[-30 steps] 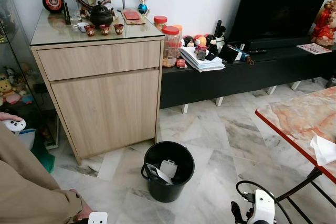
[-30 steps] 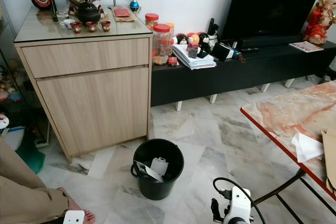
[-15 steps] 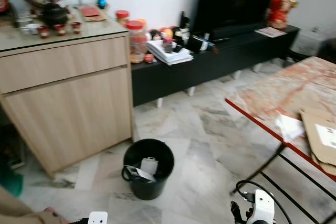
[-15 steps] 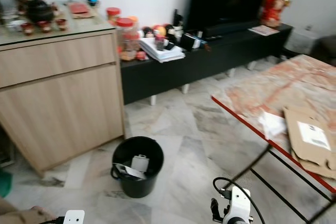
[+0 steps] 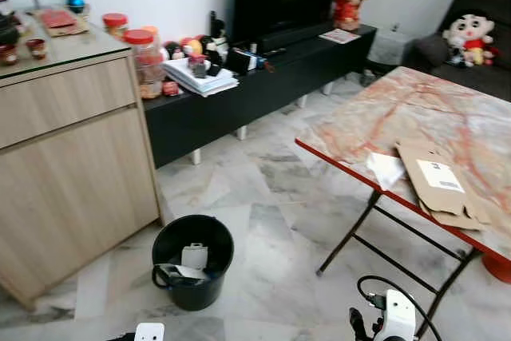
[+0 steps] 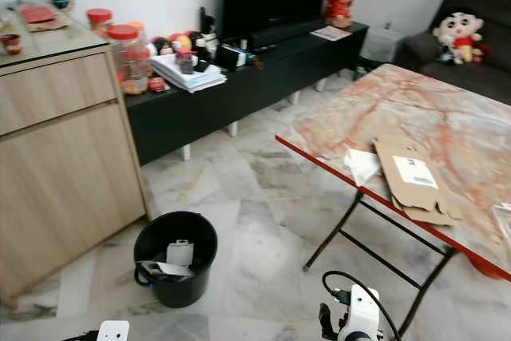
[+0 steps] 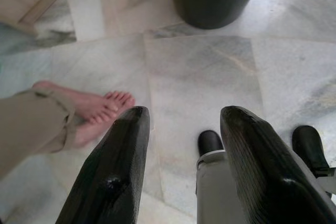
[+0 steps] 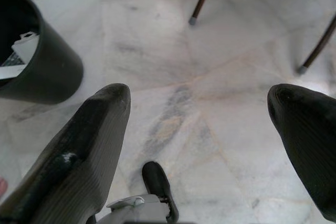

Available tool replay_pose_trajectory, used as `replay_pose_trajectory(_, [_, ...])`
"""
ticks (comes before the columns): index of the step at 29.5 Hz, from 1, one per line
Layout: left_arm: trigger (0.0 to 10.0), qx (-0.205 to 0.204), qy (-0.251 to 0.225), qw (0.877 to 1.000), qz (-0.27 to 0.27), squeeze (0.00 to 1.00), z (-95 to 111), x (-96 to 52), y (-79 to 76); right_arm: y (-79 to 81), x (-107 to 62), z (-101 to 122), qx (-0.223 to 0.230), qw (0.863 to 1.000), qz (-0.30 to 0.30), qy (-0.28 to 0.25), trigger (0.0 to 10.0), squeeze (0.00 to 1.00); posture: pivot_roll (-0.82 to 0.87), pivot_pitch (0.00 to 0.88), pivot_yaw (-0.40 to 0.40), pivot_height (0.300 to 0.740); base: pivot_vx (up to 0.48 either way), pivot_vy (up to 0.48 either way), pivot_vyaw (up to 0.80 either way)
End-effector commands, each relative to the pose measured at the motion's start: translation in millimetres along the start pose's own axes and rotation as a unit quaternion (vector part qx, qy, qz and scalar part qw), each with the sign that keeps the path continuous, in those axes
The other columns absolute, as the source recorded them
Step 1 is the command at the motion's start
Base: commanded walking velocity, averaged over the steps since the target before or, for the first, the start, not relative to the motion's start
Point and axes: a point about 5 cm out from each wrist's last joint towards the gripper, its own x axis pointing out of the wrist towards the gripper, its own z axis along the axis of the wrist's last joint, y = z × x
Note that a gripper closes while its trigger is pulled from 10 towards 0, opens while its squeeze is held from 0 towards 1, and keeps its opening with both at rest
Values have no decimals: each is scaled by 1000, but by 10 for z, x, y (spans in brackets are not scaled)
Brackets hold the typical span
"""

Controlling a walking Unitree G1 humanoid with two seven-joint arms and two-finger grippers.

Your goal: Picking trash to rubbish bin

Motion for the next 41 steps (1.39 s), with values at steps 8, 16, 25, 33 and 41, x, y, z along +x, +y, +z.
replay_pose_trajectory(8, [10000, 17, 9, 1000, -9, 0, -34, -11, -44, -40, -9, -24, 10, 1000, -12, 5, 10000, 0, -86, 3, -103, 740, 0, 0, -800])
replay_pose_trajectory(16, [10000, 21, 11, 1000, -9, 0, -51, -14, -32, -41, -8, -20, 9, 1000, -12, 5, 10000, 0, -88, 0, -100, 740, 0, 0, -800])
replay_pose_trajectory(25, [10000, 27, 10, 1000, -9, 0, -59, -17, -30, -5, -4, -33, 7, 1000, -8, 7, 10000, 0, -83, 0, -98, 740, 0, 0, -800])
replay_pose_trajectory(33, [10000, 49, 26, 998, 4, 0, -92, -14, 8, 3, -3, -35, 6, 1000, -7, 7, 10000, 0, -83, 0, -96, 740, 0, -161, -800])
replay_pose_trajectory(41, [10000, 58, 27, 998, 1, 0, -101, -16, 6, -2, -7, -50, 7, 1000, -9, 9, 10000, 0, -82, 0, -95, 740, 0, 0, -800])
